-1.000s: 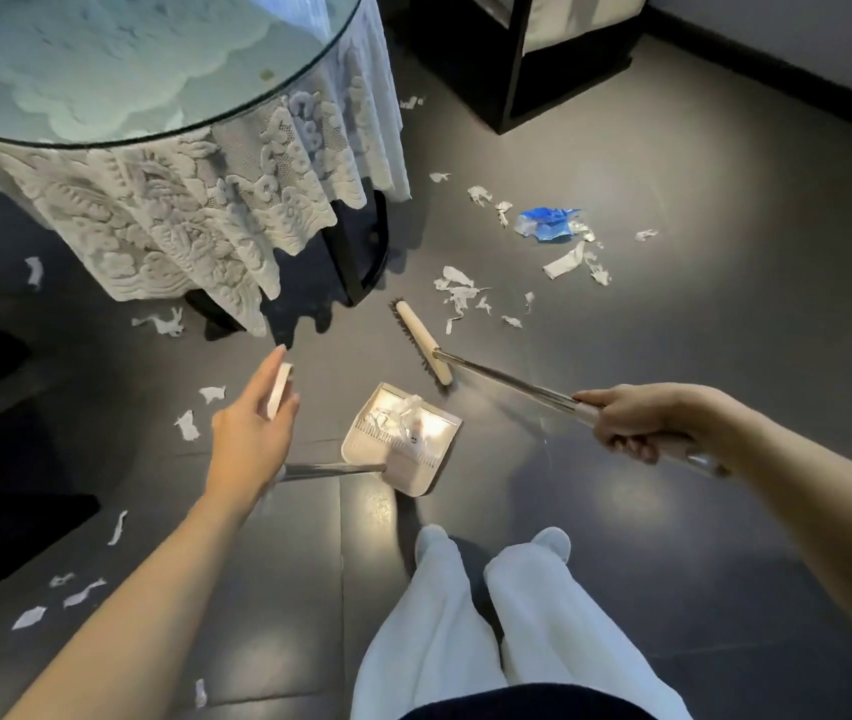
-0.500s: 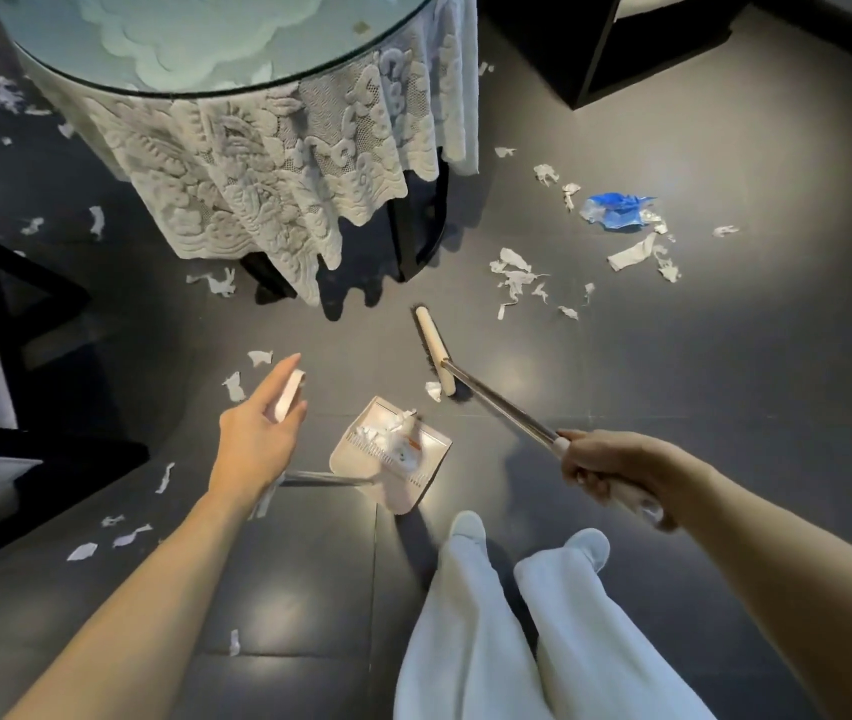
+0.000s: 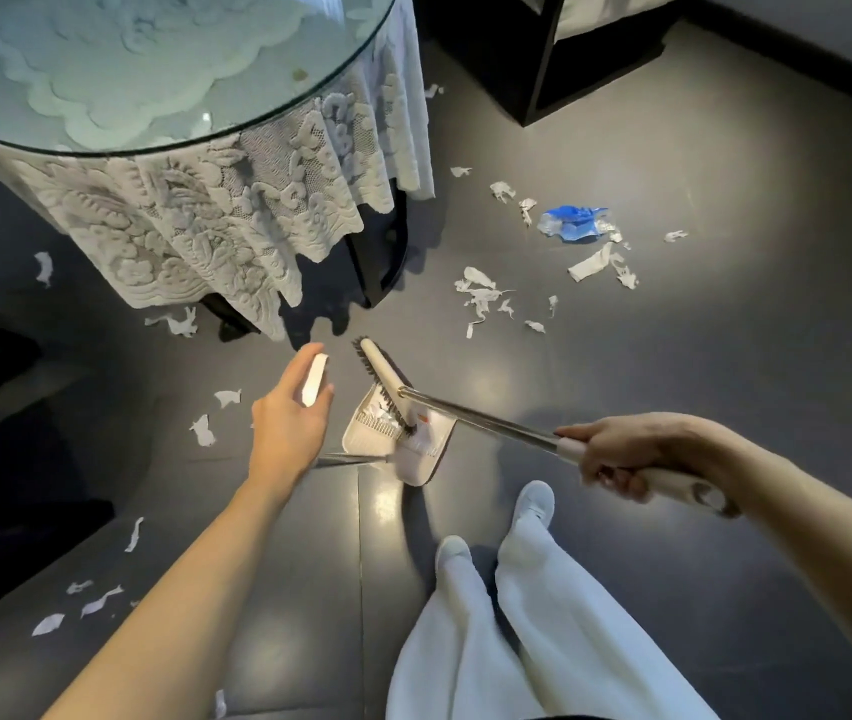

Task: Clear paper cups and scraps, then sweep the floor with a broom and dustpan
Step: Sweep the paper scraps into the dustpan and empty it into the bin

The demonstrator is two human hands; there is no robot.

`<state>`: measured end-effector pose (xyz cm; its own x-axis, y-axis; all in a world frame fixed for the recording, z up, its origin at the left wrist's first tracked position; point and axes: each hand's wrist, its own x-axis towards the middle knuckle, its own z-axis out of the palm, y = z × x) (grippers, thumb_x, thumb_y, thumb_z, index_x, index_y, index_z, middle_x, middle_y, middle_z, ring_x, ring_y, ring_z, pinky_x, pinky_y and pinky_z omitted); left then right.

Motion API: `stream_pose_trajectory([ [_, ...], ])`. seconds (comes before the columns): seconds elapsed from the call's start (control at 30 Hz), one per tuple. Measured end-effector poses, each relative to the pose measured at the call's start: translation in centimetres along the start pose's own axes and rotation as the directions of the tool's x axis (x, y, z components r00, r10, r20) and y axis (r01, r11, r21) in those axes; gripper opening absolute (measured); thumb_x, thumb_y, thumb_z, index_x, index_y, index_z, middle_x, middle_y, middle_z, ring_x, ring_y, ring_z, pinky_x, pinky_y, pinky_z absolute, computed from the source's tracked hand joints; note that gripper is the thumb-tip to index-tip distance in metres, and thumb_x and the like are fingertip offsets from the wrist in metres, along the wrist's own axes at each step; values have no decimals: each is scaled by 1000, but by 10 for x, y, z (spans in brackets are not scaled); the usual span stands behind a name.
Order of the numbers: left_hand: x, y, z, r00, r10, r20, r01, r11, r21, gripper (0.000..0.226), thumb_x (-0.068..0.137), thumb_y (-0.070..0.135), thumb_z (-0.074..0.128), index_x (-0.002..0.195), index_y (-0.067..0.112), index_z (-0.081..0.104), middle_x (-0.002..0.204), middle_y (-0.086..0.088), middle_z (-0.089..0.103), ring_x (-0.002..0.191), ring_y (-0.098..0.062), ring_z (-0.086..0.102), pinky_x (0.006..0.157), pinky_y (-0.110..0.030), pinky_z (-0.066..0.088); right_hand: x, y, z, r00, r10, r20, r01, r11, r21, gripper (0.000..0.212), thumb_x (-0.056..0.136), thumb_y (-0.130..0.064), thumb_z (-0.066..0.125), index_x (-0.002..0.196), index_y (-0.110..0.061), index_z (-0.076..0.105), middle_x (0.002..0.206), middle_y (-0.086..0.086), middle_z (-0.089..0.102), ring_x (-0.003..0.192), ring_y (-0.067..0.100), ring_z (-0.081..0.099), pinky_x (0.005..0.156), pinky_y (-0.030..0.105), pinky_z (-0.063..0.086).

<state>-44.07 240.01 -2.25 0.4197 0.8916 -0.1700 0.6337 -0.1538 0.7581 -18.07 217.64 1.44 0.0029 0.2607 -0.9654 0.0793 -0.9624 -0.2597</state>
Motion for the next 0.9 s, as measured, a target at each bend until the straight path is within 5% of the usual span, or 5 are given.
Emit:
stream_pose_trajectory([
  [0.37,100,102,102,997,57,59,-55,998,-21,53,94,17,58,135,47,46,94,0,59,72,-17,51,74,-27,41,17,-13,-180,970,-55,-236,103,975,197,53,86,6,40,120,-34,48,40,-1,39,31,10,31,34,14,31],
  [0.53,144,151,154,999,46,28,-47,998,34,52,94,15,58,140,36,46,92,-1,58,66,-4,50,64,-2,32,47,-53,-264,942,-96,-323,103,995,4,48,85,5,52,130,-11,48,51,7,41,29,13,34,34,17,33],
  [0.63,171,169,166,999,29,14,-30,998,64,49,94,18,58,138,37,47,97,3,58,80,-12,53,73,-9,32,68,-73,-295,934,-98,-343,63,992,-109,49,88,2,53,135,-11,43,56,9,45,25,11,37,34,14,33],
  [0.77,191,178,173,1000,7,6,-8,999,49,46,94,17,59,135,36,51,106,4,59,93,-8,51,84,-17,35,88,-79,-299,954,-89,-285,46,987,-156,40,98,-7,32,137,-13,41,64,8,44,31,10,37,35,15,32],
  [0.9,216,191,184,1000,0,8,0,1000,3,45,93,19,60,134,35,53,113,13,60,98,0,51,87,-9,33,71,-65,-288,995,-12,-98,-10,975,-221,60,87,1,41,139,-29,36,65,7,47,41,13,40,40,21,37],
])
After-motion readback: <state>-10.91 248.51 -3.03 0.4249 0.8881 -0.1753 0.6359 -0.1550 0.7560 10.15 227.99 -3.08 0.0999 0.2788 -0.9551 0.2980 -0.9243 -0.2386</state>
